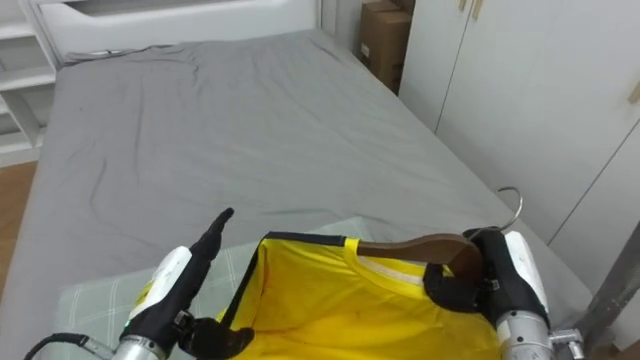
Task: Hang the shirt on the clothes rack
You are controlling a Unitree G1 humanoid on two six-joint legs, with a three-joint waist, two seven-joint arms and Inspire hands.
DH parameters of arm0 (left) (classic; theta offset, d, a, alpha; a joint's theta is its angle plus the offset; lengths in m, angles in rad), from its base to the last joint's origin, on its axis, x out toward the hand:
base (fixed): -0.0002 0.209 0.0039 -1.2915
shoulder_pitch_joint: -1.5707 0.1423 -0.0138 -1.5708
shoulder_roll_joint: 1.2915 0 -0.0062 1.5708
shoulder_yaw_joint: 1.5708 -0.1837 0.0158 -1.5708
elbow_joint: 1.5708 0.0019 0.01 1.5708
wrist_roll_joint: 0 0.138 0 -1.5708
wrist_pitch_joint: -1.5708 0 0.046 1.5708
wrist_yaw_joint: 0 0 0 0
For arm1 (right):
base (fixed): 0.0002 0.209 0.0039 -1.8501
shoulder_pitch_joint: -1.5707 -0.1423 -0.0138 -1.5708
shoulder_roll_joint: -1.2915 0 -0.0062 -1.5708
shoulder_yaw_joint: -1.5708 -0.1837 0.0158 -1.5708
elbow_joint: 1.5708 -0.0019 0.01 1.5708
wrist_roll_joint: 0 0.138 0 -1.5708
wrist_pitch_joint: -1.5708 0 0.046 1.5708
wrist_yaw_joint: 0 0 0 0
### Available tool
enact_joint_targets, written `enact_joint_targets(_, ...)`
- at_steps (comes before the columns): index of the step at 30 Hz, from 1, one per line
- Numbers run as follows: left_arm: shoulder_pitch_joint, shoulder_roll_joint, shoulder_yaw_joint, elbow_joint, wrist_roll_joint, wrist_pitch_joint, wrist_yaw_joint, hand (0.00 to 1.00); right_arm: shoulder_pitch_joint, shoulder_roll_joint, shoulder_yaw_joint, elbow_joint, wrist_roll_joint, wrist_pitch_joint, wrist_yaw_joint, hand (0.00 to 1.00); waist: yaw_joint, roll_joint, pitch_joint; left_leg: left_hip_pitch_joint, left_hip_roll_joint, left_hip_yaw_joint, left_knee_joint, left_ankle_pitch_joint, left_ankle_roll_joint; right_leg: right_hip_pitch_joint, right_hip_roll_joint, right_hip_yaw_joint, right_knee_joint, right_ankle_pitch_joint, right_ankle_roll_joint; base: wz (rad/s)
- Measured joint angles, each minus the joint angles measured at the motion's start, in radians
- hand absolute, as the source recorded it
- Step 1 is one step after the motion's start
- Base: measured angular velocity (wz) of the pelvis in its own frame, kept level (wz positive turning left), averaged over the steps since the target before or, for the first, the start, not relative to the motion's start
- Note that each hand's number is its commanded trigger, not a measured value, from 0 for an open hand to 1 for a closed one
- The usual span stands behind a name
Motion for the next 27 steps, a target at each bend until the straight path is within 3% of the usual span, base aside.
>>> enact_joint_targets(3,0.026,0.015,0.004,0.009,0.0,0.0,0.0,0.0,0.018,0.0,-0.022,0.0,-0.006,0.0,0.0,1.0,0.007,0.004,0.0012,-0.001,0.0,0.002,0.0,0.0,0.0,-0.003,0.0,0.0,0.004,0.0,0.0,0.0)
enact_joint_targets(11,0.068,0.011,0.055,0.019,0.004,-0.001,0.051,0.0,0.02,-0.008,-0.072,0.0,-0.071,-0.001,-0.021,1.0,0.019,0.008,0.0027,0.0,0.004,0.011,-0.011,-0.002,0.002,-0.018,0.005,0.009,0.018,0.001,-0.001,-0.03)
enact_joint_targets(19,0.088,0.012,0.079,0.033,0.011,-0.001,0.077,0.0,0.051,-0.031,-0.111,0.0,-0.117,-0.002,-0.025,1.0,0.015,-0.015,0.0132,-0.004,0.003,0.026,-0.012,-0.003,0.004,-0.024,0.004,0.019,0.014,0.002,-0.002,-0.04)
enact_joint_targets(22,0.088,0.013,0.078,0.033,0.013,-0.001,0.077,0.0,0.052,-0.036,-0.12,-0.001,-0.128,-0.002,-0.026,1.0,-0.004,-0.023,0.0098,-0.012,0.003,0.029,-0.011,-0.004,0.005,-0.033,0.004,0.021,0.015,0.003,0.0,-0.03)
enact_joint_targets(27,0.087,0.014,0.081,0.033,0.038,-0.001,0.049,0.0,0.063,-0.04,-0.18,-0.064,-0.16,-0.003,-0.024,1.0,-0.037,-0.037,0.011,-0.022,0.006,0.07,0.001,-0.004,0.005,-0.052,-0.001,0.053,0.021,0.004,0.002,-0.18)
